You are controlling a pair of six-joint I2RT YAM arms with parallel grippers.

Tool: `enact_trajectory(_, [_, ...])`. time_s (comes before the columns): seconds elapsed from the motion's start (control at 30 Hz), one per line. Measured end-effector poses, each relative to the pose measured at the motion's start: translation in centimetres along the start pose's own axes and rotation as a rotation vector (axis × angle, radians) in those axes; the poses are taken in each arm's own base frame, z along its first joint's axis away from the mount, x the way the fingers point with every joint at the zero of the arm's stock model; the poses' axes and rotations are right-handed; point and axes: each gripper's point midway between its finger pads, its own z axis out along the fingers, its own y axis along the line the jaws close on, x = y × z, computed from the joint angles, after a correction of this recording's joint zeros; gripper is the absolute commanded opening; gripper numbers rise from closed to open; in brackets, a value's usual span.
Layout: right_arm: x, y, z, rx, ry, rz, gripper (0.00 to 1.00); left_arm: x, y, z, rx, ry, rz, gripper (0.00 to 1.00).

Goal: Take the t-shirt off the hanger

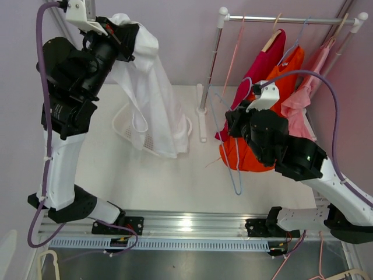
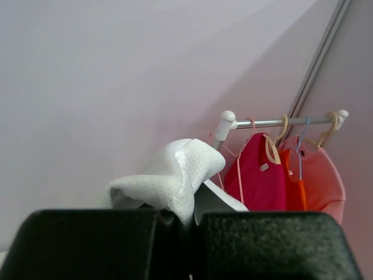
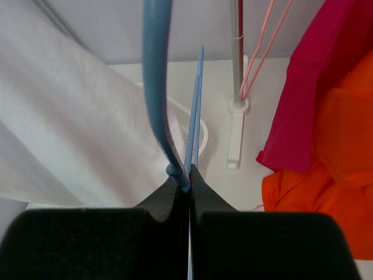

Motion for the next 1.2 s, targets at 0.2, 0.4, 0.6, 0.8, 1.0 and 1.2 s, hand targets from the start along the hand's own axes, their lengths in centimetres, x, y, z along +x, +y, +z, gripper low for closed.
enact_trajectory(0.2, [-2.0,-0.9,2.7,0.104,-0.063,-0.02,0.0,4.2,1.4,1.9,-0.015,0.092,0.016,0.01])
enact_trajectory(0.4, [-3.7,-3.5,6.2,0.204,-0.084,-0.005,0.0,9.5,6.5,5.1,-0.076,0.209,-0.024,0.01])
enact_trajectory(0.6, [-6.4,-4.2,10.2,0.25,-0.119,0.001,0.0,14.0,11.9,7.4,-0.164,0.3,-0.067,0.01])
enact_trajectory(0.8, [-9.8,-3.9,15.9,0.245,-0.158,-0.004,0.0,16.4,18.7,6.6,-0.317,0.345,-0.133,0.01])
enact_trajectory(1.0, [-12.1,-5.5,21.7,0.255,-0.201,-0.006,0.0,27.6,20.9,0.9,-0.492,0.592,-0.298,0.0])
enact_trajectory(1.2, [-11.4,-8.0,24.8,0.285,-0.185,-0.029,0.0,40.3,19.1,-10.0,-0.614,0.915,-0.437,0.01])
